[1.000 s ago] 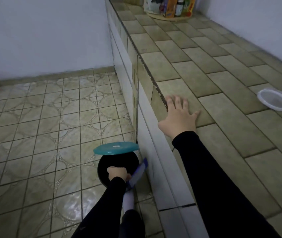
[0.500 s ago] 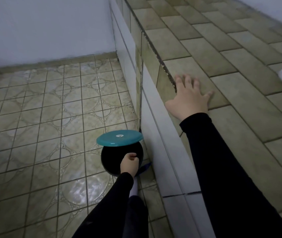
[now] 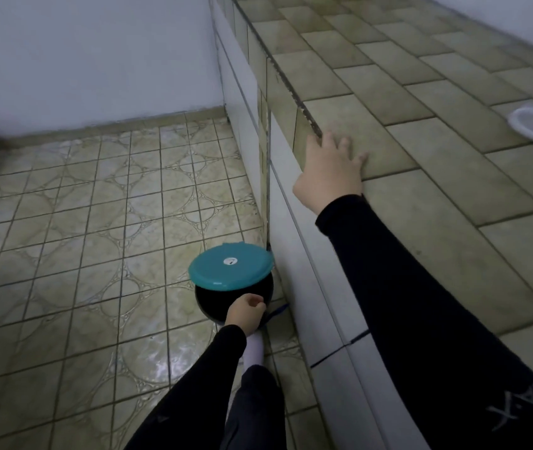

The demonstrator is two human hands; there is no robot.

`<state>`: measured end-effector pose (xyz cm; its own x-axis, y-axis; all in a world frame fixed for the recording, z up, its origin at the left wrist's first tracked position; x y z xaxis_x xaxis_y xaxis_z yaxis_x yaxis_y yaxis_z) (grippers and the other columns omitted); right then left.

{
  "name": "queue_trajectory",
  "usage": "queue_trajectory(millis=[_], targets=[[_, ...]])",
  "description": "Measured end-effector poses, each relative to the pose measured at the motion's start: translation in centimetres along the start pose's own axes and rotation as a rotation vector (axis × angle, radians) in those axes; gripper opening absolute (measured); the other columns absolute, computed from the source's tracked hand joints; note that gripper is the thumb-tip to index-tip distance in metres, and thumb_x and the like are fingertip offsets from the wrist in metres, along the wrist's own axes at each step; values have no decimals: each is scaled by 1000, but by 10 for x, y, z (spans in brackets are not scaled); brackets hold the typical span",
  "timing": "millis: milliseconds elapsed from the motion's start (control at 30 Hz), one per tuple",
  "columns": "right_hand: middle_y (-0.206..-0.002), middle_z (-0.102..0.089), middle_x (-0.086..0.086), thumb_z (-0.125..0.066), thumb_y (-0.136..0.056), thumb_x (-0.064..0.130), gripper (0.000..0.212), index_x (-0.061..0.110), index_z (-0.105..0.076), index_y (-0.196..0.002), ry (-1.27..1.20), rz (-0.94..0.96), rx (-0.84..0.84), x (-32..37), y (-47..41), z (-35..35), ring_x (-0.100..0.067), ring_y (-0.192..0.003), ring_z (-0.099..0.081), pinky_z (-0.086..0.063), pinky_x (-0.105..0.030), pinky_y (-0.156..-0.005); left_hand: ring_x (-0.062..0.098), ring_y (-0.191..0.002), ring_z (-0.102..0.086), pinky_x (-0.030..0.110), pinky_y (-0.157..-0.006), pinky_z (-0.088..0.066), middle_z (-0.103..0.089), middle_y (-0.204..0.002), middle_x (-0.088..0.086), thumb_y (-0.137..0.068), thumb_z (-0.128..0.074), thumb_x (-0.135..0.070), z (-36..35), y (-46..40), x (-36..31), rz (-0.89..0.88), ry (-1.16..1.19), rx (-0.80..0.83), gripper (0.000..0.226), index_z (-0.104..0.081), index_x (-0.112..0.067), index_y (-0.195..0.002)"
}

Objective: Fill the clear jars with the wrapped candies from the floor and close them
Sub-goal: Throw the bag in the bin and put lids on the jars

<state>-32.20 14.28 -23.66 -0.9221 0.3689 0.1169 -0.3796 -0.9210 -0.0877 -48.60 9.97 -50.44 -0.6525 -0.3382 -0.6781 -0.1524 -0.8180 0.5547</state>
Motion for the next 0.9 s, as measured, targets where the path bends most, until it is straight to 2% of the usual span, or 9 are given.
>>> queue_trajectory(millis=[100,167,267,433,533,633,733,800,900], targets=[[-148,-36,-9,-48,-88,7,52,11,-41,-139,-132,238,-118,24,24,-23,-31,-142,-24,-22,-50,-116,22,-107,-60,21,-84,-39,-67,-115,8,-92,-57,-16,11,3,-9,-22,-17,-33,26,-65,-8,-116],[-130,-50,-9,-48,-86,-1,41,9,-53,-125,-288,290,-16,32,42,-58,-26,-125,-44,-41,-35,-102,23,-108,-60,22,-86,-40,-67,-114,8,-92,-56,-17,13,5,-10,-32,-46,-34,26,-65,-9,-115],[-111,-56,-11,-52,-87,5,23,8,-59,-110,-279,150,241,19,64,-117,-30,-104,-57,-48,-34,-82,23,-105,-61,21,-83,-40,-68,-112,9,-92,-57,-15,7,5,3,-24,-56,-9,25,-65,-7,-114],[-120,-58,-16,-48,-90,4,27,2,-59,-115,-121,-14,613,-14,98,-212,-33,-111,-58,-49,-36,-88,22,-103,-63,19,-77,-40,-69,-109,8,-89,-59,-13,-11,-15,53,29,-73,13,24,-67,-7,-110],[-125,-58,-15,-50,-92,8,28,4,-59,-118,-39,-39,700,-21,108,-273,-31,-115,-57,-48,-36,-91,25,-105,-63,26,-87,-46,-70,-110,11,-88,-59,-12,-26,-35,81,74,-62,43,24,-68,-7,-110],[-129,-55,-15,-46,-94,8,31,5,-57,-123,-13,-50,758,-19,107,-334,-31,-119,-55,-45,-35,-95,23,-107,-63,24,-87,-43,-70,-110,9,-89,-59,-17,-50,-60,105,92,-114,125,26,-68,-8,-112],[-128,-57,-15,-45,-94,7,30,4,-58,-121,-35,-91,799,-21,102,-398,-30,-118,-56,-44,-35,-95,23,-106,-64,30,-92,-48,-71,-108,7,-74,-52,-41,-82,-102,140,133,-153,165,44,-70,-17,-106],[-124,-61,-15,-49,-91,7,30,5,-60,-119,-74,-177,832,-29,103,-447,-30,-115,-59,-47,-34,-92,23,-104,-65,33,-92,-50,-72,-107,6,-64,-42,-49,-126,-162,206,183,-231,160,53,-71,-25,-101],[-119,-65,-14,-54,-87,11,32,7,-62,-118,-174,-306,864,-45,114,-504,-29,-110,-63,-51,-35,-87,26,-104,-64,34,-89,-50,-70,-107,7,-66,-37,-59,-154,-196,236,214,-344,200,60,-70,-20,-97]])
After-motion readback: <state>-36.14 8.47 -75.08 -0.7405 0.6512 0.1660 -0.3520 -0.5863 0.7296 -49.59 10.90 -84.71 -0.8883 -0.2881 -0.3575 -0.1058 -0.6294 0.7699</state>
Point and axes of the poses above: each hand's wrist, its own y-axis away from the middle knuckle, its own z-axis out of the back of the hand, x = y × z, the point moved 2 cm from there along -y, towards the middle knuckle
